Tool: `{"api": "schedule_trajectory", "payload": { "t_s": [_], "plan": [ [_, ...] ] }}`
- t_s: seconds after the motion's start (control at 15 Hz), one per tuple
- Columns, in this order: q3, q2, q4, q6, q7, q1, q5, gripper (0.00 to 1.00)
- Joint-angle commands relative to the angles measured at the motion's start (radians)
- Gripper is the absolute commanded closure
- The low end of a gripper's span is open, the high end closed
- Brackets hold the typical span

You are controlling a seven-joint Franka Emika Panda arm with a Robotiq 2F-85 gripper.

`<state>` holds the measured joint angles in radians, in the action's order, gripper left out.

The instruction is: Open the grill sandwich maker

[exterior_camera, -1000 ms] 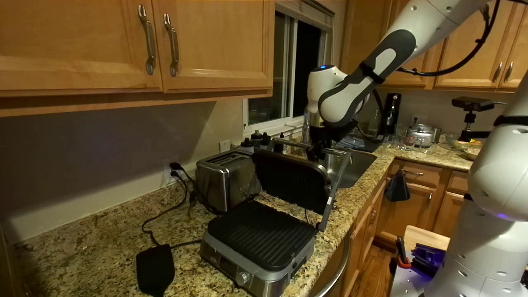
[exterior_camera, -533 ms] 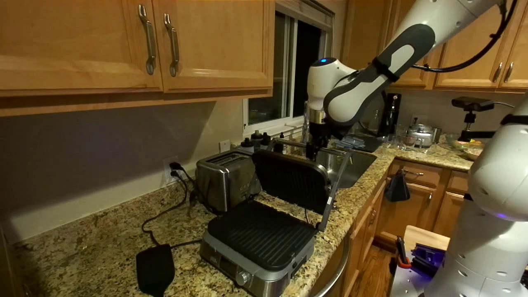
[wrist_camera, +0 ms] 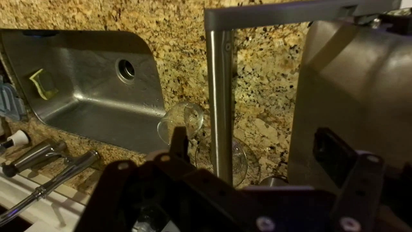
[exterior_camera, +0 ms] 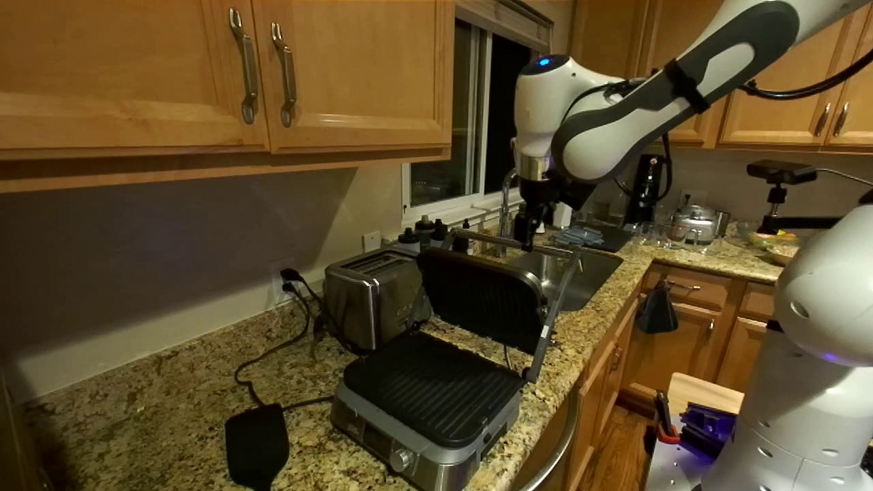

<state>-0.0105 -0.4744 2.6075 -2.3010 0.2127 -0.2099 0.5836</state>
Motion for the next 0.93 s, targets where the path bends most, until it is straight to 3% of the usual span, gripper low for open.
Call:
{"api": "schedule_trajectory", "payload": {
  "t_s": [0.0,0.27,0.6,0.87],
  "plan": [
    [0.001,-0.132,0.023,0.171,-0.011,0.055,-0.176,0.00],
    [0.007,-0.229,0.010,0.302,-0.021,0.103,-0.370,0.00],
    [-0.027,-0.328,0.020,0.349,-0.015,0.129,-0.421,0.00],
    [-0.069,-0.327,0.026,0.340,0.035,0.130,-0.430,0.00]
  ]
}}
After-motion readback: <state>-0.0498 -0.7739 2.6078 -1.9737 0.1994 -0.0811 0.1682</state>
